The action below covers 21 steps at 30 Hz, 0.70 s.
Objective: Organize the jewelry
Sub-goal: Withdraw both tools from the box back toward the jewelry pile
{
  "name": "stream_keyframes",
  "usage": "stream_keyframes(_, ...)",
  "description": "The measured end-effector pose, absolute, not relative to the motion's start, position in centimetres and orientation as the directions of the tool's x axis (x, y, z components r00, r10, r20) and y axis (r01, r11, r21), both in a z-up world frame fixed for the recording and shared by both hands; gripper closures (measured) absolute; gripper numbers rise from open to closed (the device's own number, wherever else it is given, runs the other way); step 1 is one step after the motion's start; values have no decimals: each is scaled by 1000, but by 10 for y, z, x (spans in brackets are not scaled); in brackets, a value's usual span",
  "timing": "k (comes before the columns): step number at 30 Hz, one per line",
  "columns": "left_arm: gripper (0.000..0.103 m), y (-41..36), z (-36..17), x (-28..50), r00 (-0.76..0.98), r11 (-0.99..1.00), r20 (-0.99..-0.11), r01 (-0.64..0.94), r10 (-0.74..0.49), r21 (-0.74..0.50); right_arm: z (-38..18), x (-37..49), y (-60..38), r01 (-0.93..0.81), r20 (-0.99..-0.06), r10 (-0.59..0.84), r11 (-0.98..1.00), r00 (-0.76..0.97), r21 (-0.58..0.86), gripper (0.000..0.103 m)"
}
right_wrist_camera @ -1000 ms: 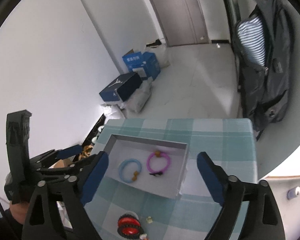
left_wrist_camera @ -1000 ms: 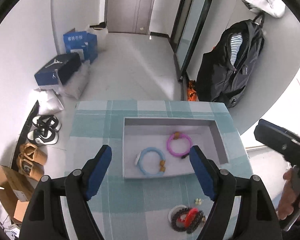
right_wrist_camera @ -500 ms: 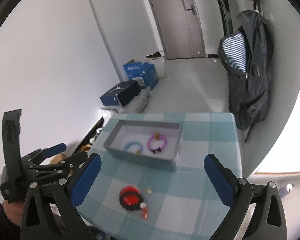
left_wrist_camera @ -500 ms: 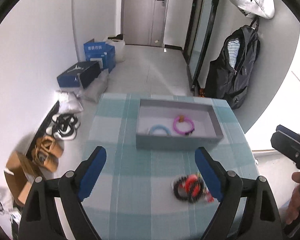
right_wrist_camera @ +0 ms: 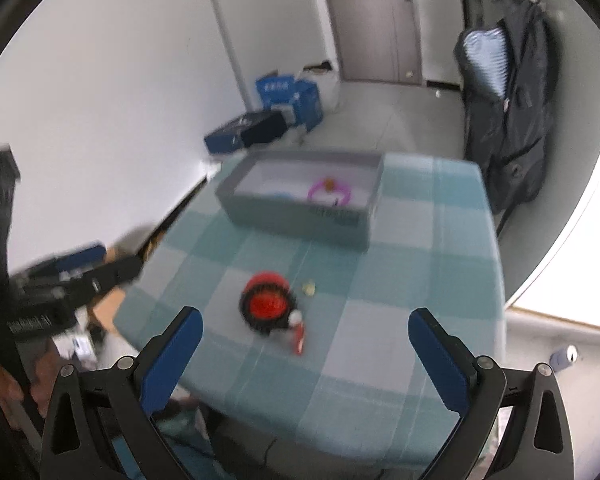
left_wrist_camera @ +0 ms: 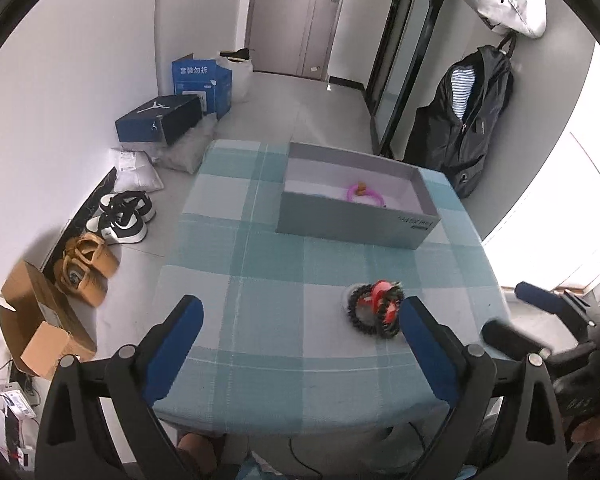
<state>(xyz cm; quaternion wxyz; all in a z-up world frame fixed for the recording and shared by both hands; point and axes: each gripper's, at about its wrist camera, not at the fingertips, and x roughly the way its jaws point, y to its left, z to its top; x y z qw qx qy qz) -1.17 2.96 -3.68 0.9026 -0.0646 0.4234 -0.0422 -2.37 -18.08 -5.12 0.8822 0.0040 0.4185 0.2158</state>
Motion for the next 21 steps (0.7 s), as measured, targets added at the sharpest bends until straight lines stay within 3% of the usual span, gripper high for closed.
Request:
stream_keyframes(6, 7, 45, -44, -7, 612, 980, -778, -21, -143, -197, -80, -20, -163, -397, -797, 322, 911, 512, 113, 1)
stream_keyframes(18, 7, 42, -65, 5, 563, 983, -813, -4, -149, -183, -109, 2, -150, -404, -840, 326, 904, 433, 142, 28)
stream_keyframes(21, 7, 46, -67, 8, 549, 981, -822, -16, -151, -191, -113, 2, -144, -434, -849, 332, 890, 411, 138, 40)
